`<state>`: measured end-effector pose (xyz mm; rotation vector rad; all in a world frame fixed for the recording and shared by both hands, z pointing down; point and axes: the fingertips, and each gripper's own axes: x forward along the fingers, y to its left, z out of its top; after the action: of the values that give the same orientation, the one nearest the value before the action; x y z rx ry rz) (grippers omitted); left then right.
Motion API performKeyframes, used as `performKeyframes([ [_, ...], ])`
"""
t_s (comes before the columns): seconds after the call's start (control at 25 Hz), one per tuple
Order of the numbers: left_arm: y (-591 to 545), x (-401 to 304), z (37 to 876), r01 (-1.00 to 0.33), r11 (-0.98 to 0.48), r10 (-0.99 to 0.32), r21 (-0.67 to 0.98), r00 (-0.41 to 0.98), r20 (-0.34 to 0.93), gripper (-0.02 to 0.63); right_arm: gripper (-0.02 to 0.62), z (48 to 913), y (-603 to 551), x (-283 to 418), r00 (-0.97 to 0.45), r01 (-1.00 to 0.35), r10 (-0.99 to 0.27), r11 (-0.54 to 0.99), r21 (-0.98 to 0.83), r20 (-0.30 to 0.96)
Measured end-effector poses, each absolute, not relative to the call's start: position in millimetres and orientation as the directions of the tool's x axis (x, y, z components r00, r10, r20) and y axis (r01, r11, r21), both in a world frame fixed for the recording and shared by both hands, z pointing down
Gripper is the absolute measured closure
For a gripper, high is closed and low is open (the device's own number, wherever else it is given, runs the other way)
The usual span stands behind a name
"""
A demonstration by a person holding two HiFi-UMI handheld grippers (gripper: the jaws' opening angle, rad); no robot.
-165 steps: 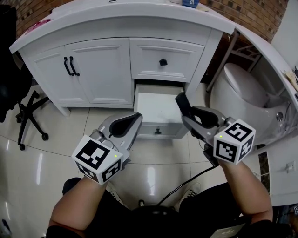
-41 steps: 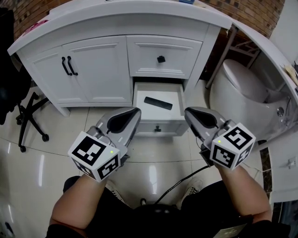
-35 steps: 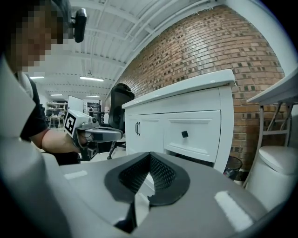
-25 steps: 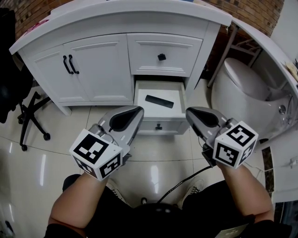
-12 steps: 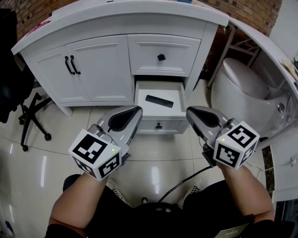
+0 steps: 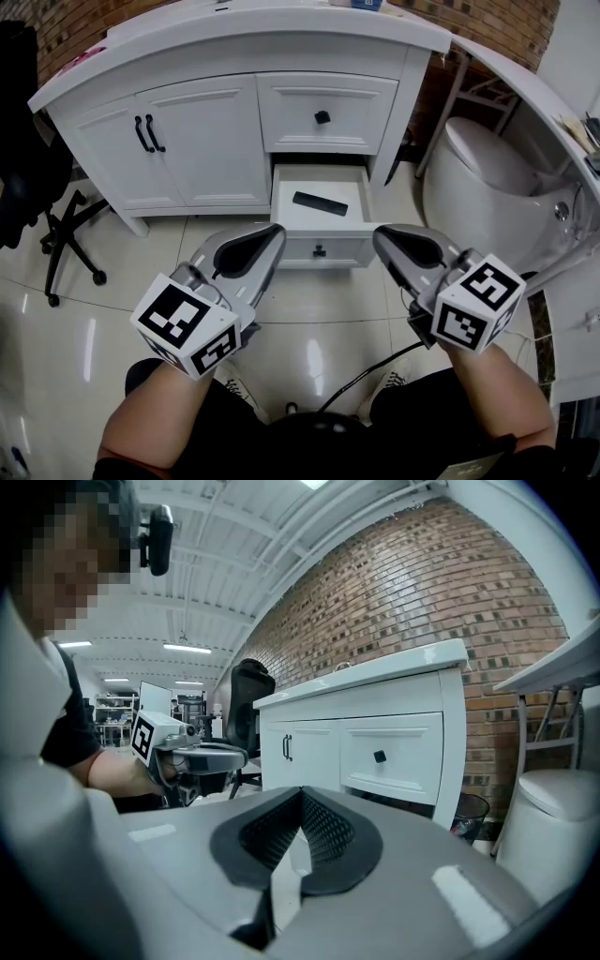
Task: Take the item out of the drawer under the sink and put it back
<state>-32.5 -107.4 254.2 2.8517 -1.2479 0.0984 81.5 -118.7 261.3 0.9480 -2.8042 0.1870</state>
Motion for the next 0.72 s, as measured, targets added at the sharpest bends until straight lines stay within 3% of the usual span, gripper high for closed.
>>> performKeyframes([
  [0.72, -85, -41, 250, -0.752, -0.658, -0.752, -0.023, 0.656, 0.058, 0.601, 0.589, 255, -92, 96, -0.744, -0.657, -0.640, 0.753, -0.039, 0.192],
])
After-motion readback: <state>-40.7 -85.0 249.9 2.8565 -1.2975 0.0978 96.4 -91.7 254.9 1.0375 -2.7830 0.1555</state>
